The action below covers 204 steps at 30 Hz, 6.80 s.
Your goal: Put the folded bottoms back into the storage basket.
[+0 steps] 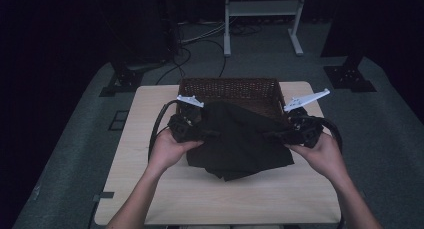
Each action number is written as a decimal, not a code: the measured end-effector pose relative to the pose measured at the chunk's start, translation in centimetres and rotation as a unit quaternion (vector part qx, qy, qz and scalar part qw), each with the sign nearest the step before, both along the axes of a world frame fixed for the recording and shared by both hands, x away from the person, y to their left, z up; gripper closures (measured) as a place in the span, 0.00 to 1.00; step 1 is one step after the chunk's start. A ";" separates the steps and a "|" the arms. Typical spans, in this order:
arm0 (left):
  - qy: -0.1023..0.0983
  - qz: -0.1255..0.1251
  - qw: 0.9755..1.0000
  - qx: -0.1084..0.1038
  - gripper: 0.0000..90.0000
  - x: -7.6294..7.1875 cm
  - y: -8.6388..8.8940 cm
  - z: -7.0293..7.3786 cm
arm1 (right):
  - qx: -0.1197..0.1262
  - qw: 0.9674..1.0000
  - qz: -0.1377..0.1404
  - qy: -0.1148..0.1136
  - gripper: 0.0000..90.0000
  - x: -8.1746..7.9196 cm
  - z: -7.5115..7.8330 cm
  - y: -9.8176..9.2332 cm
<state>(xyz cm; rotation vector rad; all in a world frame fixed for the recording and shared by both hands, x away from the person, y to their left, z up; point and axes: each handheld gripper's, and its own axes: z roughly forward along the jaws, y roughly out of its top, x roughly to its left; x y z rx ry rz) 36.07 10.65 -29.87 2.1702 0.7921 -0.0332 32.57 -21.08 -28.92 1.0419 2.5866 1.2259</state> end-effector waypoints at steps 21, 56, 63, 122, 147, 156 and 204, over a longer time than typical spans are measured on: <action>-0.015 0.003 1.000 0.010 0.78 2.5 -0.5 3.3 | 0.010 1.000 -0.022 -0.005 0.86 2.5 2.4 -0.6; -0.014 0.050 0.999 0.007 0.78 8.0 0.3 6.7 | 0.004 0.999 -0.042 -0.015 0.86 8.3 6.5 0.8; -0.016 0.053 0.998 0.010 0.78 9.1 0.2 6.7 | 0.008 0.999 -0.049 -0.010 0.86 9.7 6.2 0.8; 0.005 0.090 0.995 0.046 0.78 16.2 -0.1 3.5 | -0.013 0.996 -0.085 0.035 0.86 17.3 2.6 2.4; 0.015 0.099 0.993 0.058 0.78 17.4 -0.4 0.9 | -0.014 0.994 -0.093 0.060 0.86 19.0 -0.3 2.5; 0.027 0.100 0.993 0.056 0.78 17.7 -0.6 -0.4 | -0.010 0.992 -0.098 0.074 0.86 19.4 -1.6 2.0; 0.064 0.117 0.988 0.078 0.77 18.9 -0.7 -5.7 | -0.019 0.985 -0.108 0.130 0.86 20.7 -6.8 2.1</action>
